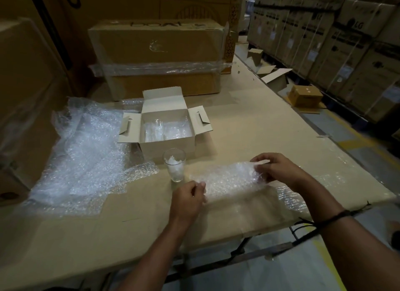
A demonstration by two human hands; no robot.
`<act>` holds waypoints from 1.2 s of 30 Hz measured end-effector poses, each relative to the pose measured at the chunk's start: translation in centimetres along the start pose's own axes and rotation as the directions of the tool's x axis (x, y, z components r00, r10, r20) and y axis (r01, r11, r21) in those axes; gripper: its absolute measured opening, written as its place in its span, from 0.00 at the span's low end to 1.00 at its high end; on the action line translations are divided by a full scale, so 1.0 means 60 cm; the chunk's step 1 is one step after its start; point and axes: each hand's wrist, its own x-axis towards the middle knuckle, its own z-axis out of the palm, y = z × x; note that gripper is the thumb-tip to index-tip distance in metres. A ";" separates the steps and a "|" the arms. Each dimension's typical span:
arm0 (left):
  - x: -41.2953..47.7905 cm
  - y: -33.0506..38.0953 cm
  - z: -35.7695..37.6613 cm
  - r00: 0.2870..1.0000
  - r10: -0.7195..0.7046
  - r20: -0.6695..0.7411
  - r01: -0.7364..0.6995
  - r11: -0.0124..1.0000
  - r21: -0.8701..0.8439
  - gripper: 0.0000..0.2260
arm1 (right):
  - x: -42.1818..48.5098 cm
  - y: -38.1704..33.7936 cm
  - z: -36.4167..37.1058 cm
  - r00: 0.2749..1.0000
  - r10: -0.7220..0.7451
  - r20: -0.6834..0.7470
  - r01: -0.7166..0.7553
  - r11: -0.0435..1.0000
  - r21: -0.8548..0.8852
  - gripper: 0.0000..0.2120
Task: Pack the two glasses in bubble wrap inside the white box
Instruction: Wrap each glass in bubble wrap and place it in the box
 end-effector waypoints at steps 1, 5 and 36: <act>0.003 0.001 0.001 1.000 -0.017 0.000 0.017 0.999 0.030 0.15 | 0.005 0.006 -0.002 0.998 0.028 -0.053 -0.026 0.999 0.037 0.08; 0.013 -0.002 0.000 0.998 -0.067 0.000 0.065 0.958 0.279 0.17 | 0.017 0.019 0.013 0.875 -0.148 -0.460 0.050 0.975 -0.218 0.13; 0.107 -0.084 -0.085 0.996 -0.049 -0.081 0.065 0.976 0.206 0.31 | 0.028 -0.068 0.164 0.909 -0.230 0.347 0.416 0.477 -0.774 0.10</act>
